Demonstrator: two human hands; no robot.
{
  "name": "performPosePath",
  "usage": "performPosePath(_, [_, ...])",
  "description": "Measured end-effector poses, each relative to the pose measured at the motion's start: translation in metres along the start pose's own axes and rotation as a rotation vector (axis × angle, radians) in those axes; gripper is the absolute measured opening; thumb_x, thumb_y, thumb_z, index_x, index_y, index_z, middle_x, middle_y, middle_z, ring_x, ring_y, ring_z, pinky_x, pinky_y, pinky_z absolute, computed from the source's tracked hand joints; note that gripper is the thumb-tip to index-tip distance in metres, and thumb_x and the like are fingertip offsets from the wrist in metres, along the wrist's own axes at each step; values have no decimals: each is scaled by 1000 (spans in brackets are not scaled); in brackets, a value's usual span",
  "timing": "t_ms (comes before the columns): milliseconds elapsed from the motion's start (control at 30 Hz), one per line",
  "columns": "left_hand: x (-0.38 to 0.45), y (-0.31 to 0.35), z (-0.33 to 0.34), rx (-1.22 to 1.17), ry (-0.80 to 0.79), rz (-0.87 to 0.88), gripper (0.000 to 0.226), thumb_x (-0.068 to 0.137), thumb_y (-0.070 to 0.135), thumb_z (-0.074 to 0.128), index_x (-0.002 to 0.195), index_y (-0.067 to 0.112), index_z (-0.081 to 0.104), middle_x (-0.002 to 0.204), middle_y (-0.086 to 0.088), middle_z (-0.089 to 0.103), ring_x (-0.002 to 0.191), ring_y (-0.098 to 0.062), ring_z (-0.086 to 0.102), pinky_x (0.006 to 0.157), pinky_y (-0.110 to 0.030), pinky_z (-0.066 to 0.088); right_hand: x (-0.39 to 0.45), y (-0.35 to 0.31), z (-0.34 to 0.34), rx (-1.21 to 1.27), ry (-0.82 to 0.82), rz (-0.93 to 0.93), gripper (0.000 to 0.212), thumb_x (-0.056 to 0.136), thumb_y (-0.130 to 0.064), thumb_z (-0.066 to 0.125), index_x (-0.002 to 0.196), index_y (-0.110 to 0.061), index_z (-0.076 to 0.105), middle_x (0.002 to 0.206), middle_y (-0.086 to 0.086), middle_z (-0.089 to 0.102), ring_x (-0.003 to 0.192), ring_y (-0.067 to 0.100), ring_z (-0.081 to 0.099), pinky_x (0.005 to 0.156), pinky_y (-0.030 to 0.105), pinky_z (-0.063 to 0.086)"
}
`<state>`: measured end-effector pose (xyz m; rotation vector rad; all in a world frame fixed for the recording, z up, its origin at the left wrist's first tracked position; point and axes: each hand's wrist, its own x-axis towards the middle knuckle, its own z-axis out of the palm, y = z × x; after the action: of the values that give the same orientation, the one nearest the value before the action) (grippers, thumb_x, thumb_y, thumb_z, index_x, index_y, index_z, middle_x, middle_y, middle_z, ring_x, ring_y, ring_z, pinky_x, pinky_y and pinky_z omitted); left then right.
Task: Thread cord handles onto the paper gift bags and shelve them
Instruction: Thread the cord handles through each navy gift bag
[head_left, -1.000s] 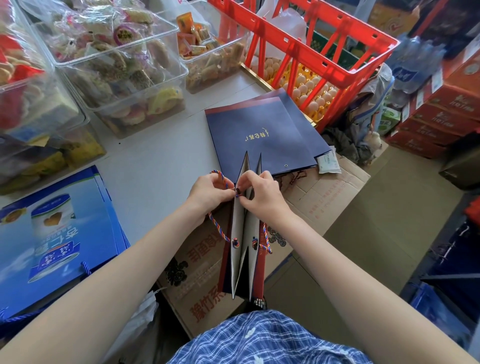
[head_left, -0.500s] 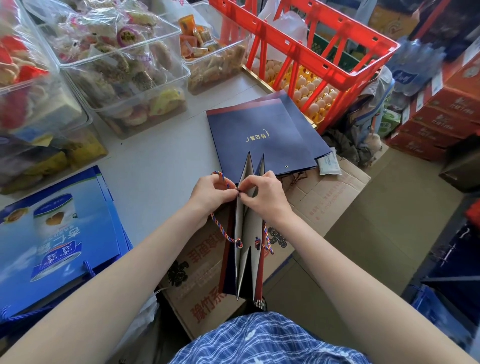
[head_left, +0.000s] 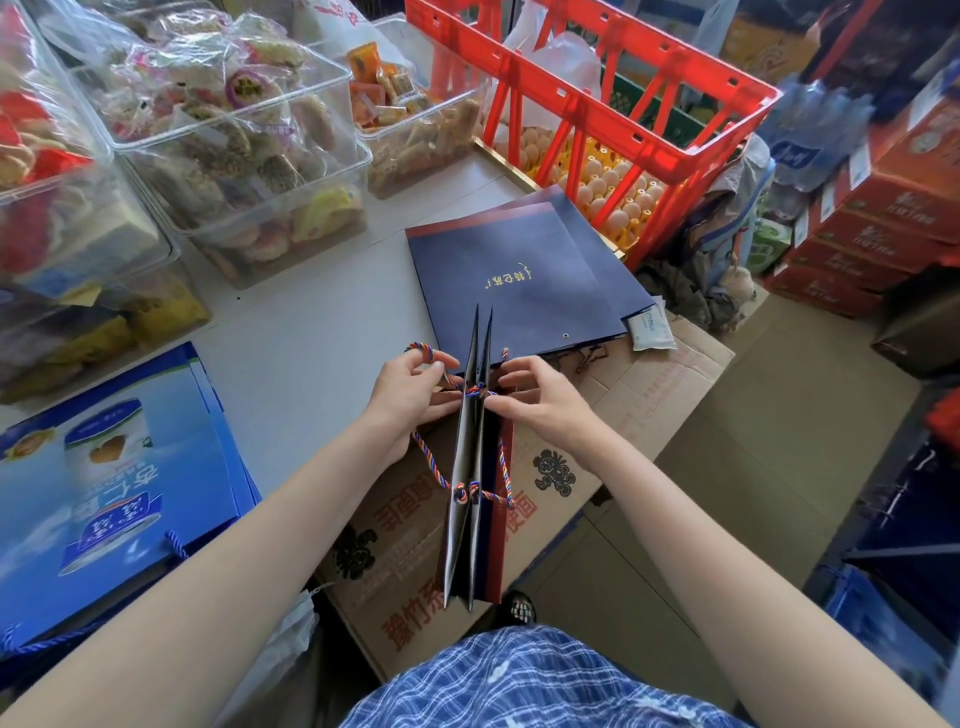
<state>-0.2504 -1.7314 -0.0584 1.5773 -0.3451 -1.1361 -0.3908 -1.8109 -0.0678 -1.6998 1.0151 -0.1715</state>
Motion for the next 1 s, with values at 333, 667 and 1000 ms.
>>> performPosePath(333, [-10, -3, -10, 7, 20, -61, 30, 100, 4, 32, 78, 10, 51, 77, -12, 56, 56, -15, 60, 53, -17, 55, 1, 7, 3, -120, 99, -26, 34, 81, -21, 69, 60, -19, 42, 58, -7, 41, 58, 10, 38, 59, 28, 32])
performPosePath(667, [-6, -3, -48, 532, 11, 70, 15, 94, 11, 50, 82, 14, 60, 82, -5, 65, 60, -6, 66, 63, -22, 55, 1, 12, 3, -222, 221, 11, 27, 82, -22, 66, 62, -16, 48, 62, -7, 47, 62, 10, 42, 55, 20, 32])
performPosePath(1000, [-13, -26, -19, 431, -242, -98, 25, 93, 31, 54, 113, 17, 57, 105, 0, 60, 94, -11, 54, 74, -25, 35, -5, -9, 14, 135, -103, 24, 24, 84, -13, 68, 106, -5, 64, 81, -2, 64, 65, 5, 54, 60, 12, 43])
